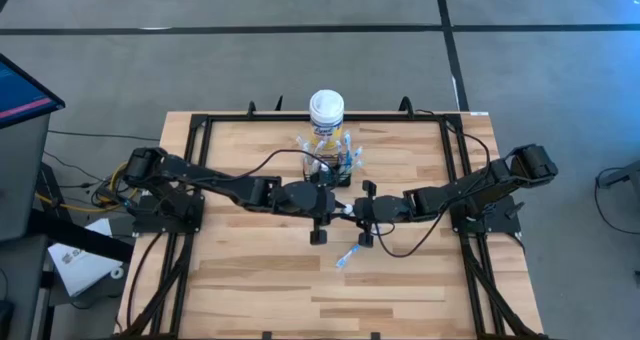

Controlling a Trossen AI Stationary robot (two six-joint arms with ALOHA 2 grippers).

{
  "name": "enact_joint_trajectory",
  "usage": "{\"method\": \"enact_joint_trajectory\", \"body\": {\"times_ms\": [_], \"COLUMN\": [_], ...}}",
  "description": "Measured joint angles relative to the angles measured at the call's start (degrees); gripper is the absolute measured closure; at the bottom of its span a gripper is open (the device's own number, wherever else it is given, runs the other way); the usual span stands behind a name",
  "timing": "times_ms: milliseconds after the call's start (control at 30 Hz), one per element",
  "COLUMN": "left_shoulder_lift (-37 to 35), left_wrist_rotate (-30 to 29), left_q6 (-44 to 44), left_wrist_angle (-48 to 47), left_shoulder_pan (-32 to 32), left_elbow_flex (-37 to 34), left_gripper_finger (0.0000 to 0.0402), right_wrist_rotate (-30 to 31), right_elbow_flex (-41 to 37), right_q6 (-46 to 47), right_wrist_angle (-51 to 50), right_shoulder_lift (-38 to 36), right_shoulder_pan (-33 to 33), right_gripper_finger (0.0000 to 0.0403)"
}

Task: Pick & Place toothbrushing station
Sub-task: Put the blue mouthwash bottle into the black wire organizer

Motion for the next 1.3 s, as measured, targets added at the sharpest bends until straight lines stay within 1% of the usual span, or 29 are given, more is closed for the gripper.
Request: {"method": "enact_joint_trajectory", "body": {"times_ms": [133,400,567,700,833,1000,1167,1300], "left_shoulder_lift": [0.24,0.15,0.15,0.23,0.23,0.23,0.23,0.23], "left_wrist_rotate": [1.12,2.67,2.86,2.64,2.51,5.96,6.07,6.09], "left_q6": [0.13,-1.34,-1.69,-1.8,-2.75,-3.09,-3.11,-3.11], "left_wrist_angle": [-0.87,-0.11,0.08,-0.21,-0.14,0.02,-0.01,-0.08], "left_shoulder_pan": [0.4,1.16,1.38,1.43,1.41,1.58,1.58,1.58], "left_elbow_flex": [-0.01,-0.01,-0.01,-0.01,-0.01,-0.01,-0.01,-0.01], "left_gripper_finger": [0.0317,0.025,0.0227,0.0225,0.0229,0.0231,0.0233,0.0237], "right_wrist_rotate": [-0.46,-0.85,-1.01,-1.49,-1.64,-1.92,-2.42,-2.54], "right_elbow_flex": [0.46,0.94,0.94,1.14,1.61,2.86,4.73,8.14], "right_q6": [0.17,0.2,0.2,-0.07,-0.48,-0.5,-0.5,-2.58], "right_wrist_angle": [-0.16,-0.23,0.25,2.39,1.48,0.81,-3.35,-9.57], "right_shoulder_lift": [0.0,0.0,0.02,0.02,0.04,0.04,0.04,0.07], "right_shoulder_pan": [0.03,0.02,0.3,0.92,1.47,1.53,1.52,1.4], "right_gripper_finger": [0.0355,0.0355,0.0355,0.0355,0.0355,0.0355,0.0355,0.0355]}}
